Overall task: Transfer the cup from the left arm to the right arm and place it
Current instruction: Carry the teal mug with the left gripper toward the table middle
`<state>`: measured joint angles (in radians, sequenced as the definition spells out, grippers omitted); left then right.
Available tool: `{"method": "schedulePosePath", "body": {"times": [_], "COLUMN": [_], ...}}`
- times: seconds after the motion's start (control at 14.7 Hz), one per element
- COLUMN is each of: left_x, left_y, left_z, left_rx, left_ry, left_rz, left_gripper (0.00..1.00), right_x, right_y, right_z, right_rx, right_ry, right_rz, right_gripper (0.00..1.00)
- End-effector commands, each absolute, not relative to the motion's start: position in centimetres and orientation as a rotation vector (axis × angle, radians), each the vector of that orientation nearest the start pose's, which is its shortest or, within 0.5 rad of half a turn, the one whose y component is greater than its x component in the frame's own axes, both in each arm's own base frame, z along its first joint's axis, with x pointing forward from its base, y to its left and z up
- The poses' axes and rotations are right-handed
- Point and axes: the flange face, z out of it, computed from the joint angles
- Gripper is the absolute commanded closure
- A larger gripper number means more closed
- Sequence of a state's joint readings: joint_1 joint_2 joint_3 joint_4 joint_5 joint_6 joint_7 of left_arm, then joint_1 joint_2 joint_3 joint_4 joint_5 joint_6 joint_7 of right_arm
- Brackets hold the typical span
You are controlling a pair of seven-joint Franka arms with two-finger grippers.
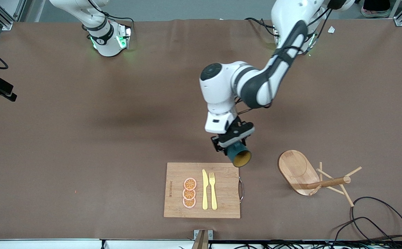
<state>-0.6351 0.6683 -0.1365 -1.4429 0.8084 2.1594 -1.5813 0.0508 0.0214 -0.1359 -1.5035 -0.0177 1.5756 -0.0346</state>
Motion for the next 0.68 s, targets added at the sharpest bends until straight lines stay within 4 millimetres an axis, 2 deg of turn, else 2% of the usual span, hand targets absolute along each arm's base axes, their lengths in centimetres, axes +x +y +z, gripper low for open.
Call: {"method": "schedulePosePath", "body": {"times": [0.0,0.2,0.41,0.61], "left_x": [55.0,52.2,50.1,47.0], "left_y": [-50.1,-53.2,-55.0,-57.0], "left_z": [28.6,25.7,23.1,22.0], "left_rx": [-2.735,-2.708,-2.675,-2.652], "left_ry": [-0.468,-0.388,-0.374,-0.391], "left_rz": [-1.023,-1.125,-1.253,-1.286], "left_gripper": [0.33,0.33,0.33,0.33], "right_x": [54.9,54.9,55.0,55.0], "right_y": [-5.1,-5.2,-5.3,-5.3], "right_z": [64.7,64.8,64.7,64.8], "right_rx": [-3.160,-3.160,-3.160,-3.160], "right_ry": [0.068,0.066,0.071,0.071], "right_rz": [-0.083,-0.085,-0.083,-0.083], "right_gripper": [0.00,0.00,0.00,0.00]}}
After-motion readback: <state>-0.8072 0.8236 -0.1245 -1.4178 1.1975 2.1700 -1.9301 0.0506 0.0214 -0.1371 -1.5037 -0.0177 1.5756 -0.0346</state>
